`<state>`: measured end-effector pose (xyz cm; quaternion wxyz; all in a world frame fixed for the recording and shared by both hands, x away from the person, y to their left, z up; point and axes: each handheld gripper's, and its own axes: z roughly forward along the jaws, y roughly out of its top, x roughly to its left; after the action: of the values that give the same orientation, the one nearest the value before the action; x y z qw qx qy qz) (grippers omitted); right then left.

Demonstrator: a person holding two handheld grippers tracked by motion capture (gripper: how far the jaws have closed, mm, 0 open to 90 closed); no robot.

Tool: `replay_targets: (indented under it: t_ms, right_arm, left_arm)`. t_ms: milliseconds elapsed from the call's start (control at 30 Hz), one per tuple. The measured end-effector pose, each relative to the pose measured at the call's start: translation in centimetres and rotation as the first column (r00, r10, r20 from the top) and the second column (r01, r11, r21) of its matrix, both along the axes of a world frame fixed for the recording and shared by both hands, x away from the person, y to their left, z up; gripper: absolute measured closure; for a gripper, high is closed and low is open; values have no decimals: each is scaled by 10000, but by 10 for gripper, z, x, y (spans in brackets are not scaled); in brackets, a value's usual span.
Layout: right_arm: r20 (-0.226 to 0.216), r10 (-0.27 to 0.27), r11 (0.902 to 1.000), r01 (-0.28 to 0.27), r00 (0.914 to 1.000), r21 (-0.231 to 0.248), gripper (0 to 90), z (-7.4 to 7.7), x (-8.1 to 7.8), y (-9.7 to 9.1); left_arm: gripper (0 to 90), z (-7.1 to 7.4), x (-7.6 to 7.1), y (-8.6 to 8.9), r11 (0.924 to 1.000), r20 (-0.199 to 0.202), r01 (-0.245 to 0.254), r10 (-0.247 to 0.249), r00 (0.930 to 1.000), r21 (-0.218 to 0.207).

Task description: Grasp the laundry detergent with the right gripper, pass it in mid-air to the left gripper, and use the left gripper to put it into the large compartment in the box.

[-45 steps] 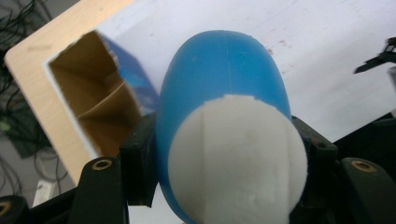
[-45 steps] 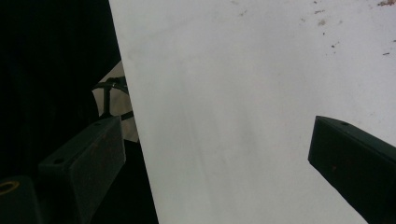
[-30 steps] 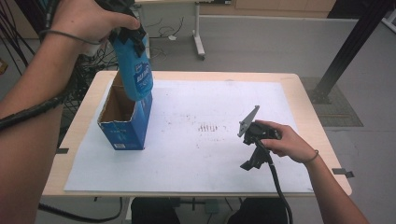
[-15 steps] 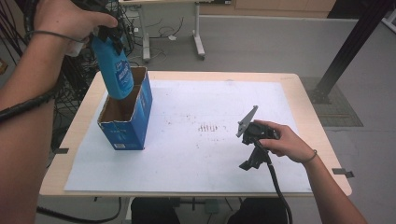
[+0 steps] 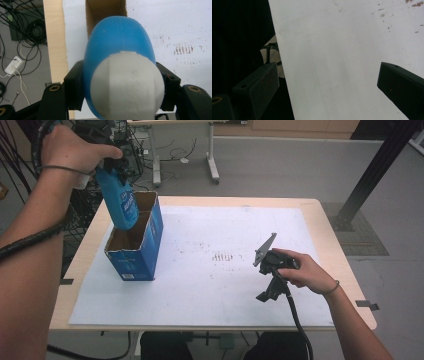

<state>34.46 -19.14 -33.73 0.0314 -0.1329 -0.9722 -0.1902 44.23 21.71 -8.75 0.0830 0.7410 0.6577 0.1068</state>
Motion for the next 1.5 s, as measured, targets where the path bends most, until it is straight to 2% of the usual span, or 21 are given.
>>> replay_targets:
  t_ms: [333,733,900,1067,1367,1500]
  right_arm:
    - [34,42,10000,-42,10000,-61,39,0,-1,1]
    - [-15,-19,10000,19,10000,-42,40,0,-2,1]
    - [-7,23,10000,-23,10000,80,40,-1,-1,0]
    - [-33,42,9999,-42,10000,128,40,-2,-2,0]
    - [-13,1,10000,-1,10000,77,41,-3,-1,-1]
    - [-18,-17,10000,17,10000,91,41,-3,-1,-2]
  left_arm:
    - [379,-30,2,1,10000,-234,9,-9,9997,-26]
    - [379,-67,5,4,9997,-332,-120,113,9994,-213]
    - [378,-82,6,6,9996,-459,-146,134,9989,-250]
    - [378,-97,7,7,9995,-395,-147,135,9991,-295]
    - [378,-121,8,8,9998,-321,-176,175,9993,-42]
    - [378,-131,8,9,9997,-341,-246,243,9991,-91]
